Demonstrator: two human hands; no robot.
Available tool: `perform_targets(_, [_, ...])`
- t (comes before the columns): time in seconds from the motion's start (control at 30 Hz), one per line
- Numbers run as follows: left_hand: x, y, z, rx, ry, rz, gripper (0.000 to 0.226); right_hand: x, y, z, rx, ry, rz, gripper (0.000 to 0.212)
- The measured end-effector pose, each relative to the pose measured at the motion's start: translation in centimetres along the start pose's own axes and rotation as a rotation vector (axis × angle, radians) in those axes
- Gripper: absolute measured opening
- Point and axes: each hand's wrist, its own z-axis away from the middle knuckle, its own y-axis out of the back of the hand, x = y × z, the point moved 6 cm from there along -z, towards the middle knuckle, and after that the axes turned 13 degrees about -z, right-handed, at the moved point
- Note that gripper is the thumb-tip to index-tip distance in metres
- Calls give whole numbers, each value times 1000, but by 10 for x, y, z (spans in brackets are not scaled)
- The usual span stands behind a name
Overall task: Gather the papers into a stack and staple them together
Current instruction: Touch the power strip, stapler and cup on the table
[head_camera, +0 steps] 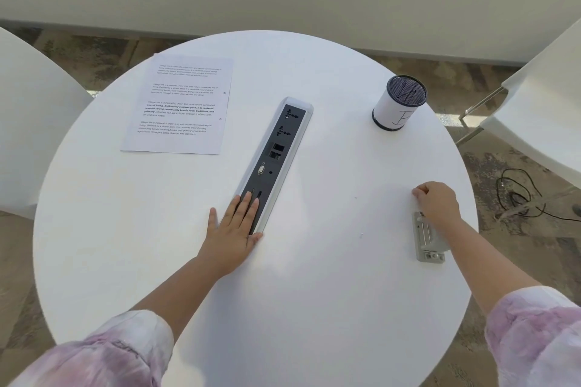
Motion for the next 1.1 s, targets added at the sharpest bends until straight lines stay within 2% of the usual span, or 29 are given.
perform_targets(0.07, [-1,0,0,-8,11,-11,67,4,4,-6,-53,-28,-60,25])
perform_targets(0.2, [-3,-1,0,-36,17,-40,63,3,9,-6,-104,-45,-35,23])
perform_targets(0.4, [-3,-2,-1,6,8,-44,64,-5,5,1,-46,-22,42,10])
perform_targets(0.57, [-2,0,0,-32,13,-54,63,-12,3,7,-6,35,135,16])
perform_targets(0.8, [-2,1,-1,-77,16,-94,63,-15,-5,0,-35,97,295,17])
perform_targets(1.1, [-3,-3,-1,-57,-3,-65,65,-13,-12,-6,-87,81,312,10])
